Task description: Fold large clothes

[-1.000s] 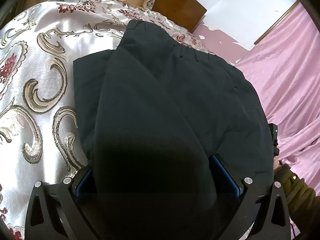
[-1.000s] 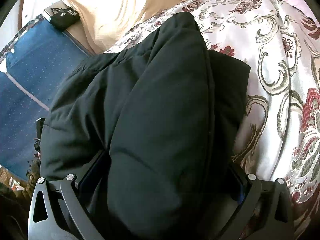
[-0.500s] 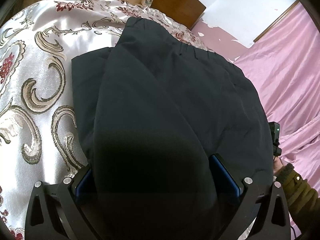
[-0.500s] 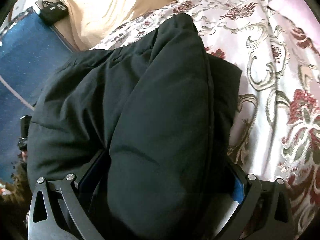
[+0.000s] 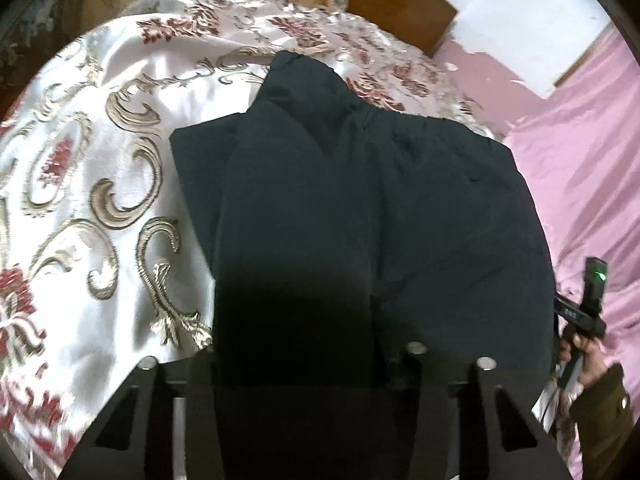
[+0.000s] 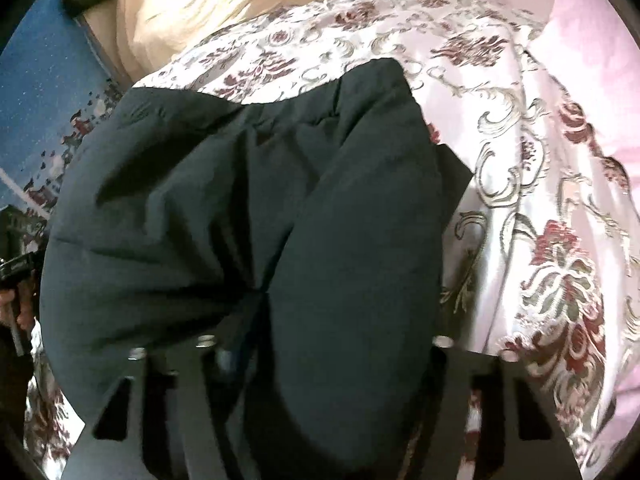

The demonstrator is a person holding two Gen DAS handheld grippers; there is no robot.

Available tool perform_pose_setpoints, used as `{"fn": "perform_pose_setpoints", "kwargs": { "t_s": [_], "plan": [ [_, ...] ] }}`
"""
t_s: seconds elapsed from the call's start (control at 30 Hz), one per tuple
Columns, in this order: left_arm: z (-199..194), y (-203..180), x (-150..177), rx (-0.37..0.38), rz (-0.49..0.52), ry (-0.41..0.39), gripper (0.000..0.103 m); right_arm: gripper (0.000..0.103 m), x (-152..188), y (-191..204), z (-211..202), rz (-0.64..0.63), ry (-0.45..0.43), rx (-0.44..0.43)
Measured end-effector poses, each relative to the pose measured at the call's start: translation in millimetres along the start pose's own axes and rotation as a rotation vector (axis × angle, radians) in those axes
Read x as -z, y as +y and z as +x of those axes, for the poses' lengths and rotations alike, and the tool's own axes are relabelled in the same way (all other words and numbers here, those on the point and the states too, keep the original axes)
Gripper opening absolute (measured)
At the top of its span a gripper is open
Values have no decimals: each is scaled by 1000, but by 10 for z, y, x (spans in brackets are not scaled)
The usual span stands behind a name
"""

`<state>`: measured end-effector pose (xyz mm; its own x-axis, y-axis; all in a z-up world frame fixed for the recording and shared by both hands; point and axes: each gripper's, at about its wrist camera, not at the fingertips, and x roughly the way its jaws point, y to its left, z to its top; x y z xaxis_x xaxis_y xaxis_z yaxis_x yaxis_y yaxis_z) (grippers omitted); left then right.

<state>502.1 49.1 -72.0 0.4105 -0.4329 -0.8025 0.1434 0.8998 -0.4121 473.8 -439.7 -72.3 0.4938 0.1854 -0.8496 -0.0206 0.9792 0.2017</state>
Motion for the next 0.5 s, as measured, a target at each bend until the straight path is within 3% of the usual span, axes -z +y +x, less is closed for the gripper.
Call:
{"fn": "perform_pose_setpoints", "kwargs": {
  "t_s": [0.17,0.5],
  "plan": [
    [-275,-401,-64,-128,80,-21,24,21,30,40,-244,32,-75,8],
    [-1013,-739,32,-164,106,-96,20,16,159,275,-835,24,-163,-49]
  ]
}}
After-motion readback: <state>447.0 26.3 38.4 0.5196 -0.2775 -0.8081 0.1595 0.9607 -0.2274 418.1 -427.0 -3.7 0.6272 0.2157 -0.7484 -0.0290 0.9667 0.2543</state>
